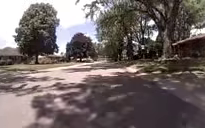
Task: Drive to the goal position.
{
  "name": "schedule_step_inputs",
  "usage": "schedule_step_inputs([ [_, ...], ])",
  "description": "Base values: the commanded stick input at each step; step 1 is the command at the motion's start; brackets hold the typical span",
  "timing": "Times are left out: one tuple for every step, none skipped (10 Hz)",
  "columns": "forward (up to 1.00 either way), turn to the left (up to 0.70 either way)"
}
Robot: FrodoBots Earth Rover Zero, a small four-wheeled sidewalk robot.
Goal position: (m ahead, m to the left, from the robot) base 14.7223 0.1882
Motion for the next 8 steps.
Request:
schedule_step_inputs([
  [0.7, 0.0],
  [0.7, 0.0],
  [0.7, 0.0],
  [0.7, 0.0],
  [0.7, 0.0],
  [0.7, 0.0],
  [0.7, 0.0],
  [0.7, 0.0],
])
